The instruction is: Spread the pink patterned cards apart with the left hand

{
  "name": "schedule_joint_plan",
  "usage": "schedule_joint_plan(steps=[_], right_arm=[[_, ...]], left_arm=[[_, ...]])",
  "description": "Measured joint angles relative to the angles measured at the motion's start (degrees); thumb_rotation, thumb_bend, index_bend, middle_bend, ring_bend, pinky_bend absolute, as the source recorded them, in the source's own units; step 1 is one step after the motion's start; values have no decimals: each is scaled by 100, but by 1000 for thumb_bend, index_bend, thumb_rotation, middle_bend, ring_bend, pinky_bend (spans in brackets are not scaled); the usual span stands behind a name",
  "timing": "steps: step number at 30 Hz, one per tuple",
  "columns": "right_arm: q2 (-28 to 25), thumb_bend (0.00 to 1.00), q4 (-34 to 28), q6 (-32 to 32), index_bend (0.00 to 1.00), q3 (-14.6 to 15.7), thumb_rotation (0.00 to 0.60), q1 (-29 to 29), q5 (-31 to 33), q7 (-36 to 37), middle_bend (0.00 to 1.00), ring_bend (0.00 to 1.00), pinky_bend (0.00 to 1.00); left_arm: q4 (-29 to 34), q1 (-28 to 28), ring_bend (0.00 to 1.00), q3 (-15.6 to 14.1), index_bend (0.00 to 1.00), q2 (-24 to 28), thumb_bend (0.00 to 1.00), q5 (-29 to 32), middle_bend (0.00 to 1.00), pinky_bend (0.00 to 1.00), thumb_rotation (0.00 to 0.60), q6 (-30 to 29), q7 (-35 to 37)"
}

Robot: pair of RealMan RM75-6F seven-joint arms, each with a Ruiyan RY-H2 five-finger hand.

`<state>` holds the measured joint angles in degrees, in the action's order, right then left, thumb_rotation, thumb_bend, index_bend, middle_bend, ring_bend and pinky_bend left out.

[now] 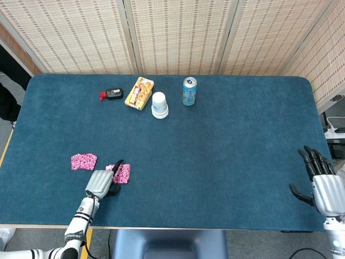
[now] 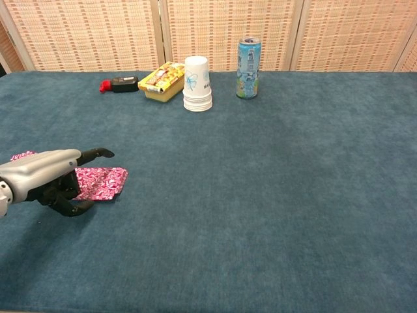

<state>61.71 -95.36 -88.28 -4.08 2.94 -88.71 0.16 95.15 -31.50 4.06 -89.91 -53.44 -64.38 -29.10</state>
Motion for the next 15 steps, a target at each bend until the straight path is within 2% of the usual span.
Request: schedule_joint_plan(steps=[9,15], right_arm=[[-7,197,-9,11,0,6,600,0,10,10,0,0,140],[-6,198,-9,30,0,18,600,9,4,-27,0,0,140]], left_arm=[[-37,-62,1000,24,0,-86,408,204,1000,1000,600,54,-194],[-345,-75,1000,88,0,-301,402,127,1000,1000,600,-50,-179]])
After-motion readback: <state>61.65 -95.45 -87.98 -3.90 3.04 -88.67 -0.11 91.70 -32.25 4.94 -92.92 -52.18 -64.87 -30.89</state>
